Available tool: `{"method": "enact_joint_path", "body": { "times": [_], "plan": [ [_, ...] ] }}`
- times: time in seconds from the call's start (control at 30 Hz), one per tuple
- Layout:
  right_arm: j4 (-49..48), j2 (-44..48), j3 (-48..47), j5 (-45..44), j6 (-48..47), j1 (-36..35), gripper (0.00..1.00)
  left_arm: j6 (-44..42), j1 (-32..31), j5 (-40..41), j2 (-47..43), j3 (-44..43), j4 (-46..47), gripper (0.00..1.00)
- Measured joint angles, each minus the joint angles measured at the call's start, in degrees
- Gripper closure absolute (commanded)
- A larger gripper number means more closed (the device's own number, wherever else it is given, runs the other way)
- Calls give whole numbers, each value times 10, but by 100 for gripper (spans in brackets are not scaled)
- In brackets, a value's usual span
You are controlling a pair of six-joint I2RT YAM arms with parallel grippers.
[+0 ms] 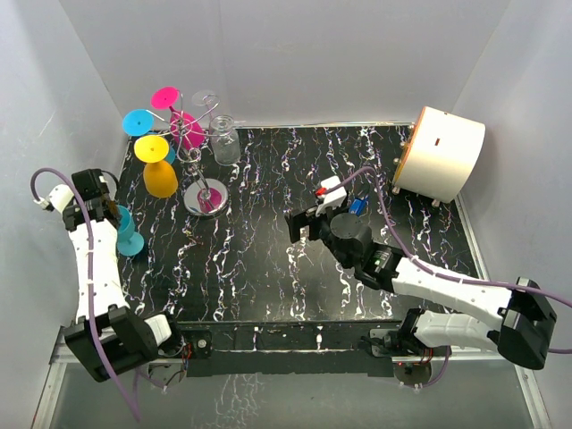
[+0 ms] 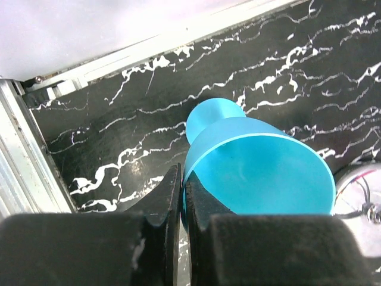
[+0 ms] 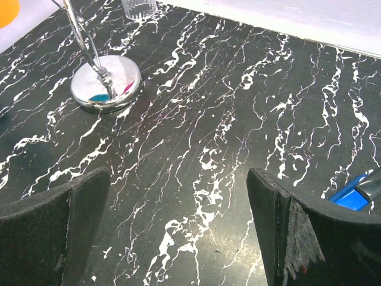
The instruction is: Take the wine glass off the wine glass rack
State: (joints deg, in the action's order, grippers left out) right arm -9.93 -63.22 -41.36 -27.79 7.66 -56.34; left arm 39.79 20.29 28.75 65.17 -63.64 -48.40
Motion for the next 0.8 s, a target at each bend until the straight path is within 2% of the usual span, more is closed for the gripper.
{"method": "enact_joint_path", "body": {
  "times": [0.37, 0.7, 0.8],
  "plan": [
    [29, 20, 0, 12, 24, 17, 1, -32, 35, -27, 52, 0, 68, 100],
    [30, 25, 0, 14, 30, 20, 1, -39, 40, -25, 53, 19, 95, 100],
    [31, 24, 0, 16, 32, 21, 2, -38, 40, -25, 56, 18, 96, 93]
  ]
}}
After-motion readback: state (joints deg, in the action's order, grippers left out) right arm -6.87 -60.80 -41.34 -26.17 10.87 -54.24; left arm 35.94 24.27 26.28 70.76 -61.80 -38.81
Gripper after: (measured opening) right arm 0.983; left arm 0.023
